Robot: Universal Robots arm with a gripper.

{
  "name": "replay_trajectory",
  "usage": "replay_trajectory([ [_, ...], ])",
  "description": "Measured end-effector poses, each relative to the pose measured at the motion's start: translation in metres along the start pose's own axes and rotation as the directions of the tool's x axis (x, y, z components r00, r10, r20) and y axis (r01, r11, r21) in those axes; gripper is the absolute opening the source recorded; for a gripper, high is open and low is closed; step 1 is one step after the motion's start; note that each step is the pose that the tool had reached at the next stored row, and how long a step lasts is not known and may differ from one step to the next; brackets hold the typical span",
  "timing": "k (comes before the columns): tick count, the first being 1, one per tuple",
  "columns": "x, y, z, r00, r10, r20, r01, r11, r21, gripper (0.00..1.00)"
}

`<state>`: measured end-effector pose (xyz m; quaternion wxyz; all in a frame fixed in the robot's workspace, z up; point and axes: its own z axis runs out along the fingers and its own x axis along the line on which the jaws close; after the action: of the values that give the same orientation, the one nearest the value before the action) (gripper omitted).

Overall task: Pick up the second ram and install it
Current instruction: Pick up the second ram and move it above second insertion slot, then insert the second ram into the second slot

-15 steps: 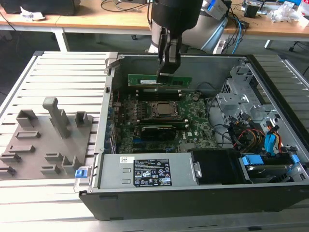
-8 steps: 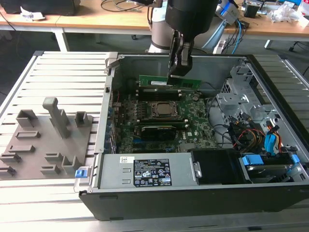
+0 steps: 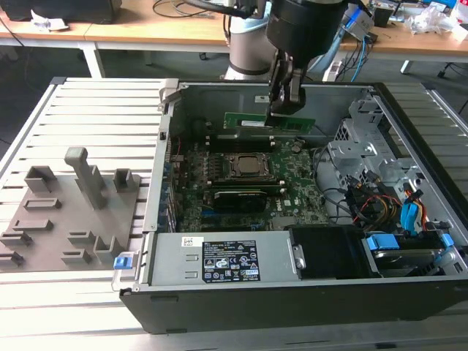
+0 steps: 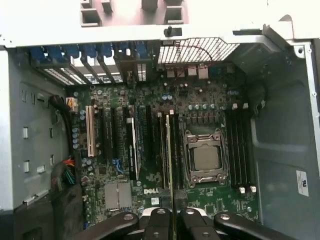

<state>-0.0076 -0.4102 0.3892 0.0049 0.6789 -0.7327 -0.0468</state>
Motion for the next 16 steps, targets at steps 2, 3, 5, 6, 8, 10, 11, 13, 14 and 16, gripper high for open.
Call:
replay_trajectory([
  [2,-0.0003,-0.0036,0.0011,1.0000,0.000,0.0001,0.000,1.0000,0.0001,0.14],
  [3,-0.0005,-0.0058,0.0018,1.0000,0.000,0.0000,0.000,1.0000,0.0000,0.14],
  [5,-0.0008,-0.0086,0.0026,1.0000,0.000,0.0000,0.000,1.0000,0.0000,0.14],
  [6,-0.0009,-0.0101,0.0032,1.0000,0.000,0.0001,0.000,1.0000,0.0001,0.14],
  [8,-0.0014,-0.0150,0.0048,1.0000,0.000,0.0000,0.000,1.0000,0.0001,0.14],
  [10,-0.0016,-0.0173,0.0059,1.0000,0.000,0.0001,0.000,1.0000,0.0000,0.14],
  [11,-0.0017,-0.0191,0.0071,1.0000,0.000,0.0001,0.000,1.0000,0.0000,0.14],
  [13,-0.0017,-0.0191,0.0071,1.0000,0.000,-0.0001,0.000,1.0000,0.0000,0.14],
  [14,-0.0017,-0.0191,0.0073,1.0000,0.000,0.0000,0.000,1.0000,0.0000,0.14],
  [16,-0.0017,-0.0192,0.0075,1.0000,0.000,0.0000,0.000,1.0000,0.0001,0.14],
])
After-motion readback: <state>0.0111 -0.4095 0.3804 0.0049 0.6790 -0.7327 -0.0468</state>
